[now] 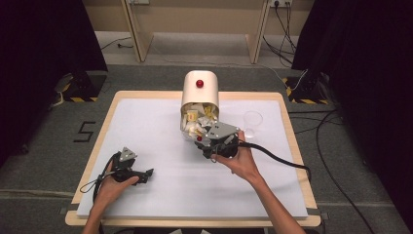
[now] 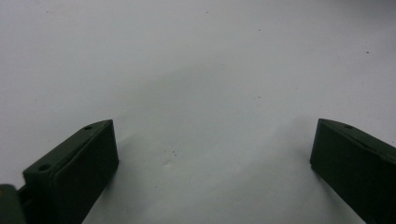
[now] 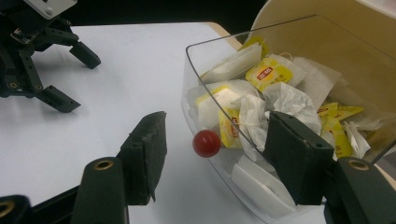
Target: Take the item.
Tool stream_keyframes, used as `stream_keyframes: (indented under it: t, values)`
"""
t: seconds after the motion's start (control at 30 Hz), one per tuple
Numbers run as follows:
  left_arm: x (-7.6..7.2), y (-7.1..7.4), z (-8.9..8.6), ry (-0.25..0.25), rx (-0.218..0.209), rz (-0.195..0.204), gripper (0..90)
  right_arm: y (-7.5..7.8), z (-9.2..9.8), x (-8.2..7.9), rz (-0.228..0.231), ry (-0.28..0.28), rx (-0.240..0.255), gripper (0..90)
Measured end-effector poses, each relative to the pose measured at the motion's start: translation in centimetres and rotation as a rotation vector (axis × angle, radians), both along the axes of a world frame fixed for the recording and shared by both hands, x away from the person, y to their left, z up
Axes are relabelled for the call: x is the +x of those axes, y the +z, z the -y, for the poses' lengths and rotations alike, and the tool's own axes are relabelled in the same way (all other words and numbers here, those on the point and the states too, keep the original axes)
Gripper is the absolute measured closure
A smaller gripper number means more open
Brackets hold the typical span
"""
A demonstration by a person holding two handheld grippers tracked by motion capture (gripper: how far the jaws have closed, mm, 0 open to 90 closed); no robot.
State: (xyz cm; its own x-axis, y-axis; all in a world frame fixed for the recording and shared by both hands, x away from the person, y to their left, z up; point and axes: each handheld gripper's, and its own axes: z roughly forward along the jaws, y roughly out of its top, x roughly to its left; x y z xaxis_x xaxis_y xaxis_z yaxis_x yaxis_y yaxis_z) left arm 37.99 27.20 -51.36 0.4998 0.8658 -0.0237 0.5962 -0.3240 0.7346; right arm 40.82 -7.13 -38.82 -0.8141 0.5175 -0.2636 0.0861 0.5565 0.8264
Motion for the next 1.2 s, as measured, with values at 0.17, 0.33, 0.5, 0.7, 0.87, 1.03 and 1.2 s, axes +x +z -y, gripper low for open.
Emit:
stream_keyframes:
  t: [0.17, 0.33, 0.5, 0.7, 0.87, 1.03, 1.2]
  values:
    - [0.0, 0.0, 0.0, 0.000, 0.001, 0.000, 0.0, 0.1, 0.1, -0.1, -0.006, 0.006, -0.009, 41.5]
    - [0.0, 0.0, 0.0, 0.000, 0.001, 0.000, 0.0, 0.3, 0.2, -0.2, -0.014, 0.021, -0.018, 43.8]
    - [0.0, 0.0, 0.0, -0.001, 0.000, 0.000, 0.0, 0.5, 0.3, -0.3, -0.027, 0.031, -0.029, 45.1]
    - [0.0, 0.0, 0.0, -0.001, 0.001, 0.000, 0.0, 0.6, 0.3, -0.2, -0.042, 0.033, -0.020, 45.2]
    - [0.0, 0.0, 0.0, 0.000, 0.000, 0.000, 0.0, 1.1, 0.4, -0.3, -0.033, 0.027, 0.020, 45.2]
    - [0.0, 0.0, 0.0, -0.001, 0.000, 0.000, 0.0, 1.8, 0.7, 0.4, -0.005, -0.023, 0.063, 46.9]
    - [0.0, 0.0, 0.0, 0.000, 0.000, -0.001, 0.0, 2.1, 0.7, 1.6, -0.008, -0.087, 0.094, 49.2]
